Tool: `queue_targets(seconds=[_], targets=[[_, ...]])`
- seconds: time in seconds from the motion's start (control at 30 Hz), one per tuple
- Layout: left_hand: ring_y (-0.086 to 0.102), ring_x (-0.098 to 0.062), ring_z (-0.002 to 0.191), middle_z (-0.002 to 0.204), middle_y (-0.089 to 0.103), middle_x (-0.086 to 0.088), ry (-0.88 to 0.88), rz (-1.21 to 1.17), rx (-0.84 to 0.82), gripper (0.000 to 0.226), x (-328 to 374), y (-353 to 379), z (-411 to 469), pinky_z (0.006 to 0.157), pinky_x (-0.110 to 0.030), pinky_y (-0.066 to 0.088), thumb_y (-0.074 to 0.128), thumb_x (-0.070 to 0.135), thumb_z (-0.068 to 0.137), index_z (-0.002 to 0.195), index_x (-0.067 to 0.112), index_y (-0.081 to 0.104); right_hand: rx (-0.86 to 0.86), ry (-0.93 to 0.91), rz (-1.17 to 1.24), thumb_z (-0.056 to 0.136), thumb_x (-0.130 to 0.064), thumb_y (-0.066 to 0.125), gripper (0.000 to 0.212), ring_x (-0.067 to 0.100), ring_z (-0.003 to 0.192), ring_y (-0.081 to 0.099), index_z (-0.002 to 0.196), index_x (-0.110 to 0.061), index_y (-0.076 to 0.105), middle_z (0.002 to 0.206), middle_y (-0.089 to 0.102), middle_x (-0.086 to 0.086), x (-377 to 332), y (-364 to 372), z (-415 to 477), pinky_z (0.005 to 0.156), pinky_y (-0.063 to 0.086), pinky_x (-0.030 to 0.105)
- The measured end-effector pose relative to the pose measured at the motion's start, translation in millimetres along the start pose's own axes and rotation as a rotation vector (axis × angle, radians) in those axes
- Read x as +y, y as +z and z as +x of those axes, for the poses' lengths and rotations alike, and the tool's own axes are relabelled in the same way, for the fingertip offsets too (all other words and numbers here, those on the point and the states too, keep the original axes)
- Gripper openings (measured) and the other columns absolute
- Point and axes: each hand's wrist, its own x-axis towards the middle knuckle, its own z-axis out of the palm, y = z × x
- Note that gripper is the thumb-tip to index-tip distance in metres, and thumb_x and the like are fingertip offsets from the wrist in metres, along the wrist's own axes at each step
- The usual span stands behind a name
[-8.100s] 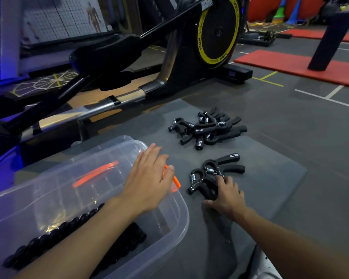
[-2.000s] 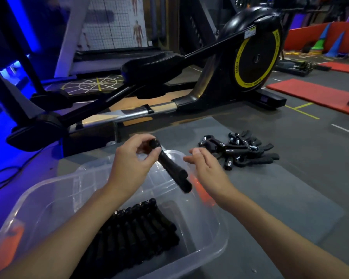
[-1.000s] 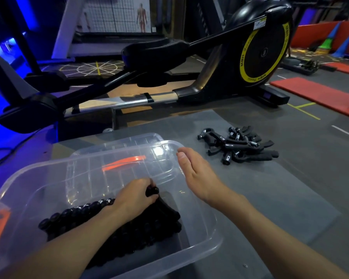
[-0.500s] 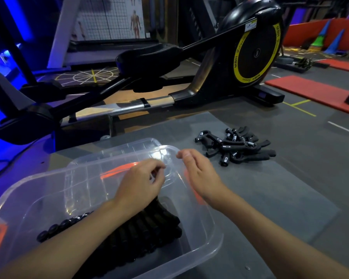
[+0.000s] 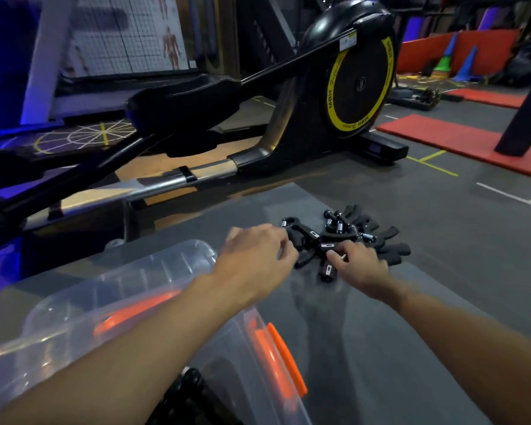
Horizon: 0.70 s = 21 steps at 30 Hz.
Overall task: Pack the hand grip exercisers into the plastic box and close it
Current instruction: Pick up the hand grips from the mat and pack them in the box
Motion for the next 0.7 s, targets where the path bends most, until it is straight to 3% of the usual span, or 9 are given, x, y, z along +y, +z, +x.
queue_targets(seconds=[0.17,0.33,0.53,0.63,0.7], targets=[[0.049,-0.018,0.123,0.127,0.057,0.006,-0.008,0.171,-0.188,0.042,-8.5,14.9,4.2,0.108,-0.042,0.028,0.026,0.051,0.097,0.123,0.031,0.051,0.058,-0.017,-0.121,0.085,-0.068,0.042,0.064,0.029,0.137,0.030,0.138,-0.034,0.037,0.145,0.041,0.004,11.7,-7.0,71.6,0.107,0.024,0.053],[0.014,-0.014,0.146,0.155,0.025,0.010,-0.004,0.165,-0.263,0.059,-15.6,20.7,4.1,0.117,-0.046,0.012,0.016,0.061,0.094,0.150,0.042,0.006,-0.052,0.017,-0.155,0.079,-0.081,0.038,0.078,0.032,0.143,0.019,0.144,-0.042,0.021,0.155,0.024,-0.005,12.0,-2.8,123.1,0.107,0.021,0.067],[-0.025,-0.017,0.147,0.161,-0.019,0.012,0.009,0.185,-0.292,0.063,-13.4,25.6,5.2,0.119,-0.052,-0.008,0.009,0.067,0.091,0.139,0.053,-0.030,-0.118,0.094,-0.159,0.059,-0.096,0.032,0.104,0.035,0.145,0.016,0.147,-0.048,0.002,0.160,0.015,-0.010,16.1,2.1,163.2,0.105,0.021,0.069],[-0.031,-0.019,0.145,0.159,-0.028,0.010,0.006,0.198,-0.322,0.066,-13.5,28.8,7.5,0.117,-0.053,-0.011,-0.008,0.070,0.074,0.130,0.055,-0.041,-0.178,0.091,-0.149,0.038,-0.108,0.025,0.127,0.033,0.145,0.023,0.146,-0.048,-0.002,0.159,0.023,-0.006,32.8,20.1,187.3,0.108,0.021,0.066],[-0.032,-0.018,0.144,0.158,-0.029,0.011,0.008,0.190,-0.342,0.070,-13.5,29.5,8.4,0.117,-0.054,-0.011,-0.013,0.069,0.064,0.124,0.056,-0.045,-0.207,0.097,-0.178,0.033,-0.109,0.026,0.132,0.032,0.145,0.023,0.147,-0.048,-0.003,0.159,0.024,-0.007,40.7,32.7,196.8,0.109,0.019,0.065]])
